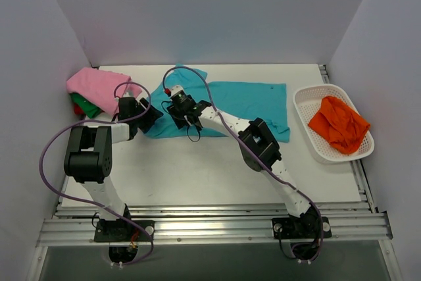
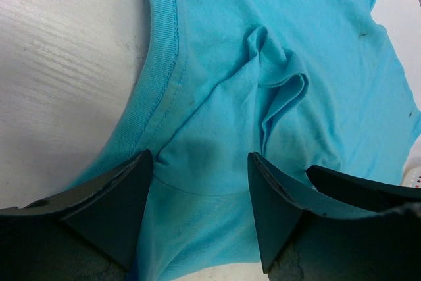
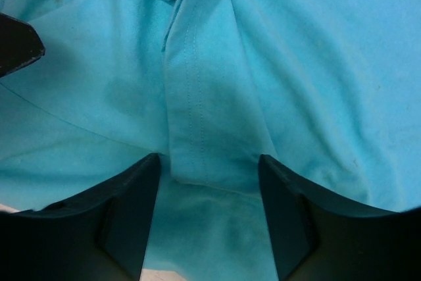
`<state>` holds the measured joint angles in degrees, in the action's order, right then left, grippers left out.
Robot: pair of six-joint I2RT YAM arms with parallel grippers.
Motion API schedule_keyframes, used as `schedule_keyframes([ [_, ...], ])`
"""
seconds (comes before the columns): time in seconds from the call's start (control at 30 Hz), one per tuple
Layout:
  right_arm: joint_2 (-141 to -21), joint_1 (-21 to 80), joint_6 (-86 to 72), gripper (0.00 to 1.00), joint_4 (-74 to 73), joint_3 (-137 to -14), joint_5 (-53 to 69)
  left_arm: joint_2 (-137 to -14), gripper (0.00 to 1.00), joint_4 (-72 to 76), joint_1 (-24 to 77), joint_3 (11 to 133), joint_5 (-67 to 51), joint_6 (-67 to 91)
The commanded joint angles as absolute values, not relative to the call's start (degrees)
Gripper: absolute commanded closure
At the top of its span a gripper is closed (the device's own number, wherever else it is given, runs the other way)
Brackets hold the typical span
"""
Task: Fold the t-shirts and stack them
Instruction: Fold the tshirt
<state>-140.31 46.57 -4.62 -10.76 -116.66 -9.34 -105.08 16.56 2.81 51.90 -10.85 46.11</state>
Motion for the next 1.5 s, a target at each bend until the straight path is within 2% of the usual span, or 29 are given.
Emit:
schedule_keyframes([
  [0.0,-140.7,46.0,-4.9,0.46,-10.6,-116.5,-9.1,-105.6,0.32,18.8,2.4,53.9,-11.7,45.8],
  [0.33,-141.6,45.3,-5.1,0.76,-11.6,-117.3,-8.1,-105.2,0.32,18.7,2.4,53.9,-11.6,45.8],
  [0.47,-141.7,44.9,-5.2,0.83,-11.9,-117.2,-7.7,-105.2,0.32,18.6,2.4,53.9,-11.7,45.8],
  [0.63,-141.7,44.9,-5.2,1.00,-12.0,-117.3,-7.0,-105.2,0.32,18.5,2.4,54.0,-11.6,45.8],
  [0.97,-138.8,43.6,-5.2,1.00,-10.9,-117.9,-8.8,-105.5,0.32,18.8,2.4,54.0,-11.9,45.9],
  [1.47,-142.1,35.5,-7.7,1.00,-5.2,-122.3,-9.0,-106.3,0.32,19.0,2.5,54.4,-11.7,45.8],
])
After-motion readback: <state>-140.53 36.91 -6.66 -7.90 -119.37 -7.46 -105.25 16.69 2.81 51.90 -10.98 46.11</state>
